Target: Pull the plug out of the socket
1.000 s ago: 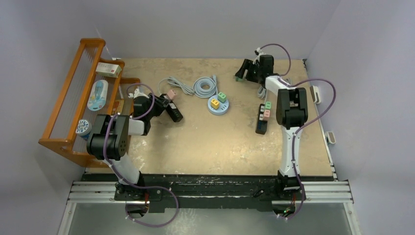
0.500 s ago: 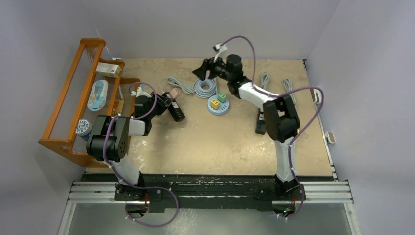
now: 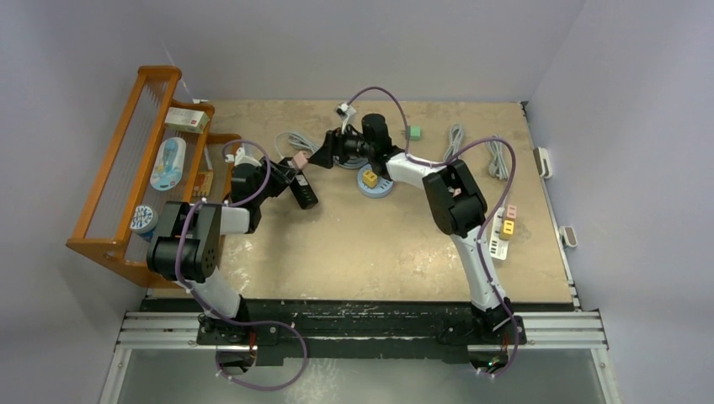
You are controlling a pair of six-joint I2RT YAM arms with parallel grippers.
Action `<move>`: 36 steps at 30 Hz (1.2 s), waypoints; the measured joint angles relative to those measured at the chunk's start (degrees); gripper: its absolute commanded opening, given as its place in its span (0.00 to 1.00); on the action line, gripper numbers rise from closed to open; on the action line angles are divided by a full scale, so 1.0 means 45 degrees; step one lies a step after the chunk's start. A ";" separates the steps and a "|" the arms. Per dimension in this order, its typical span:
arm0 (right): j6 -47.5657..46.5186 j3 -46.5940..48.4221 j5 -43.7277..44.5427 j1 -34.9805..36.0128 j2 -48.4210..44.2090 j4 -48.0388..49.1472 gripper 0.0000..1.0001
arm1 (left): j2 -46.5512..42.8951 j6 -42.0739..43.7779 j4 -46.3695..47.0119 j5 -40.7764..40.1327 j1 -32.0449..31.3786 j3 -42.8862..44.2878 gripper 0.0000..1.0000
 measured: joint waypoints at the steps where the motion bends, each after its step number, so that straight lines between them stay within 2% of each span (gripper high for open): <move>1: 0.0131 0.0029 -0.0146 0.0053 0.0000 0.0107 0.80 | 0.0000 0.0010 -0.0005 0.0000 0.0000 0.0000 0.00; 8: 0.0457 0.1161 -0.0821 0.0325 0.0379 0.0083 0.76 | 0.0000 0.0083 0.0000 0.0000 -0.0024 0.0000 0.00; 16: 0.0393 0.2662 -0.0947 0.0486 0.1297 -0.0884 0.73 | -0.0092 0.0121 -0.0083 0.0000 -0.0078 0.0000 0.00; 18: 0.0321 0.2827 -0.0937 0.0529 0.1481 -0.1214 0.60 | -0.0170 0.0136 -0.0083 0.0000 -0.0078 0.0000 0.00; 22: 0.0267 0.3079 -0.1375 0.0593 0.1768 -0.1627 0.01 | -0.0277 0.0311 -0.0253 -0.0073 -0.0121 0.0000 0.00; 27: 0.0107 0.3283 -0.0787 0.0792 0.1729 -0.2059 0.00 | -0.0277 0.0369 -0.0554 -0.0384 -0.0107 -0.0044 0.00; 29: -0.0369 0.3143 0.0165 0.1064 0.1399 -0.2618 0.00 | -0.0277 0.0330 -0.0661 -0.0563 -0.0160 -0.0024 0.00; 32: -0.1545 0.1501 0.1608 0.1467 0.0015 -0.2307 0.00 | -0.0335 0.0262 -0.0903 -0.0369 -0.0146 0.0044 0.00; 34: -0.1331 0.0894 0.0996 0.1214 -0.0359 -0.1418 0.00 | -0.0505 0.0262 -0.0889 -0.0228 -0.0248 0.0068 0.00; 36: -0.1069 0.0952 0.0811 0.0772 -0.0325 -0.1613 0.00 | -0.0471 0.0194 -0.0903 -0.0185 -0.0340 0.0321 0.00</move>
